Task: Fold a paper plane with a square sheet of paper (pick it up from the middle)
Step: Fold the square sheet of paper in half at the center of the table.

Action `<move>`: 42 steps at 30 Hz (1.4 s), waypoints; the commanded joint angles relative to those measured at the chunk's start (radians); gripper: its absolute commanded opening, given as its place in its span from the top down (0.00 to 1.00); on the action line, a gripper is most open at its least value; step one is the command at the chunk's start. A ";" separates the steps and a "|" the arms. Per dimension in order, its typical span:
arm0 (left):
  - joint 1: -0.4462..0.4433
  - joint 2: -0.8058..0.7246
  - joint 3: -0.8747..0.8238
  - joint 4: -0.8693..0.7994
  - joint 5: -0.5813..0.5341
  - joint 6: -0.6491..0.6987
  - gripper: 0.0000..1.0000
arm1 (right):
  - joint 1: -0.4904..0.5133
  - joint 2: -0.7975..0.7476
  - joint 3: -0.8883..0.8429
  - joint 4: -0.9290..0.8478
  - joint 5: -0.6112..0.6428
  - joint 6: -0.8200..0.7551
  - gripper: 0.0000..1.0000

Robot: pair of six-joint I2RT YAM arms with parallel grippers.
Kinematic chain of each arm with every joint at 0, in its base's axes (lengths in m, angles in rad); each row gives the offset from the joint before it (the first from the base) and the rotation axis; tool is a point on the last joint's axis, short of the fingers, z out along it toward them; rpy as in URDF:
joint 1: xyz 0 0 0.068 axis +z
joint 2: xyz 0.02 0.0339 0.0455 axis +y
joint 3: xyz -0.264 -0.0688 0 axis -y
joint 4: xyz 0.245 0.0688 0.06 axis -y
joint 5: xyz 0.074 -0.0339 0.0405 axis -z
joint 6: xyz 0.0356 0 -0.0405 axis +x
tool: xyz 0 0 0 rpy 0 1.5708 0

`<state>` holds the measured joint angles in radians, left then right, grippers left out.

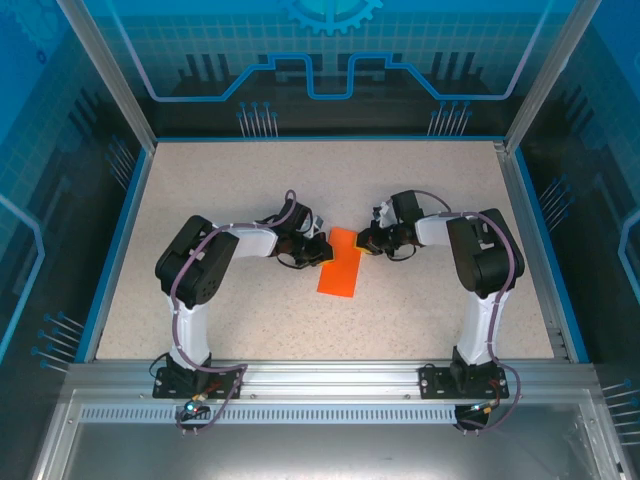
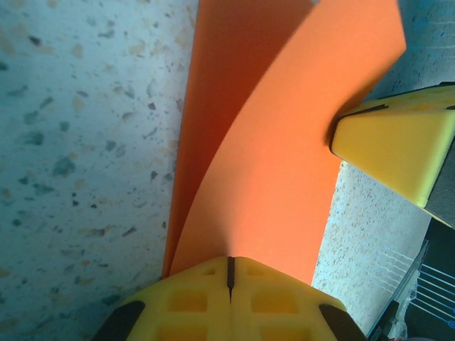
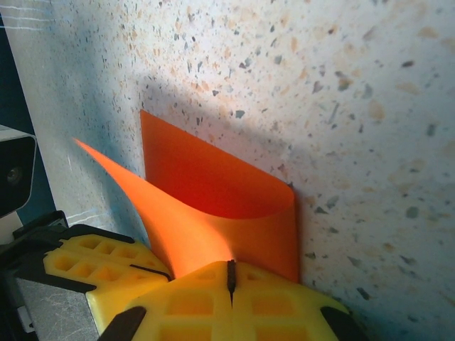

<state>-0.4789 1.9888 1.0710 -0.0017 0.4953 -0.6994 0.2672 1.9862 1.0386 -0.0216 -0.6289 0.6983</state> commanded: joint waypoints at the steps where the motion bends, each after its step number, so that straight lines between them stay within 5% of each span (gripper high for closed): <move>1: -0.010 0.069 -0.027 -0.115 -0.058 0.028 1.00 | -0.024 -0.035 0.044 -0.044 -0.008 -0.011 0.95; 42: -0.011 0.064 -0.028 -0.124 -0.055 0.029 1.00 | -0.056 0.134 0.193 -0.180 0.047 -0.030 0.96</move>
<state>-0.4789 1.9900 1.0714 -0.0017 0.4961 -0.6991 0.2283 2.0850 1.2282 -0.1772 -0.6029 0.6556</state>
